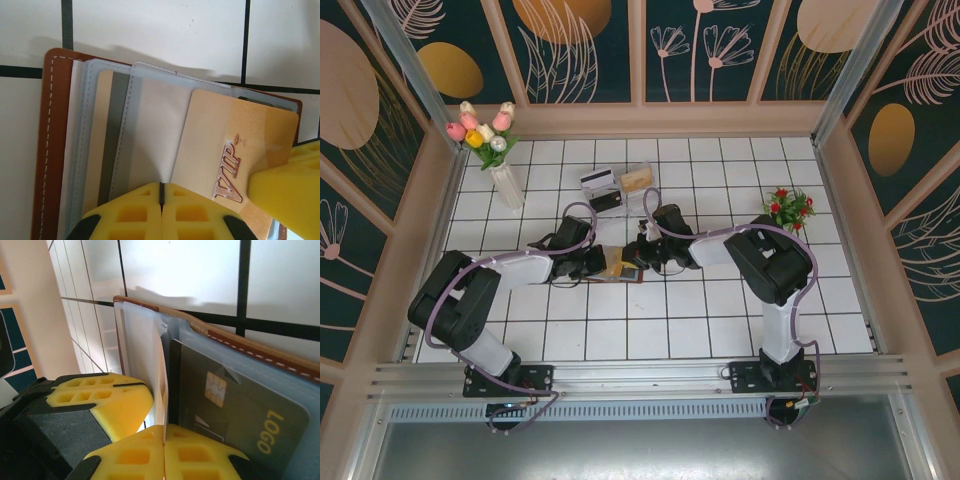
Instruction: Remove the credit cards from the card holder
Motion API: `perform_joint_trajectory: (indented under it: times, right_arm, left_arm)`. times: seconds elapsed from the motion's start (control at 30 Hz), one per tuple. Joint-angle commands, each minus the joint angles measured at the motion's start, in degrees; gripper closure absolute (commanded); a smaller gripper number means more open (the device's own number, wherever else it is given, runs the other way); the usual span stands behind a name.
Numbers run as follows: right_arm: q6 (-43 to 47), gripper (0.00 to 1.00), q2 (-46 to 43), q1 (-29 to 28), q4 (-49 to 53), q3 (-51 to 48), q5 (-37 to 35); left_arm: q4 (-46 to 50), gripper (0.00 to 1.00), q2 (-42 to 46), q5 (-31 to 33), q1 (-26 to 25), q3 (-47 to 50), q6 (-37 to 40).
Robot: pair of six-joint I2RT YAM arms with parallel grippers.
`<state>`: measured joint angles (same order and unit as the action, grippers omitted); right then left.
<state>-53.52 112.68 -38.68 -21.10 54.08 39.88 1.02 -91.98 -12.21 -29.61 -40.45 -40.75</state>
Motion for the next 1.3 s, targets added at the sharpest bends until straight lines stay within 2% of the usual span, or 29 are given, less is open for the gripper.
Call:
perform_joint_trajectory:
  times: [0.0, 0.33, 0.57, 0.73, 0.93, 1.13, 1.17, 1.27]
  right_arm:
    - [1.01, 0.94, -1.94, -0.25, 0.21, -0.57, -2.50]
    - [4.56, 0.96, -14.04, 1.53, 2.22, -6.97, -3.22]
    - [3.85, 0.97, -22.02, 3.72, -1.77, -9.37, -4.40]
    - [0.35, 0.97, -26.80, 5.95, -8.87, -11.76, -5.77]
    - [-5.67, 0.97, -29.46, 6.33, -20.48, -14.28, -6.05]
    - [-11.98, 0.96, -28.96, 6.33, -29.92, -14.47, -5.61]
    - [-12.28, 0.96, -28.89, 6.33, -30.71, -14.30, -5.39]
    - [-13.29, 0.96, -28.58, 6.64, -31.81, -13.72, -4.63]
  left_arm:
    - [4.01, 0.95, -1.18, 3.06, -0.19, 1.95, -0.20]
    - [2.96, 0.74, 3.73, -0.64, -0.19, -1.68, -0.84]
    - [1.84, 0.53, 12.06, -1.26, -0.18, -4.02, -4.31]
    - [-2.88, 0.35, 19.72, -1.40, -0.19, -3.27, -10.31]
    - [-13.30, 0.20, 23.88, -7.74, -0.19, -1.19, -14.27]
    - [-21.68, 0.22, 21.91, -13.90, -0.28, -0.18, -19.98]
    - [-22.98, 0.24, 21.64, -14.69, -0.23, 0.08, -20.66]
    - [-26.49, 0.38, 20.69, -17.42, -0.28, 0.20, -23.01]
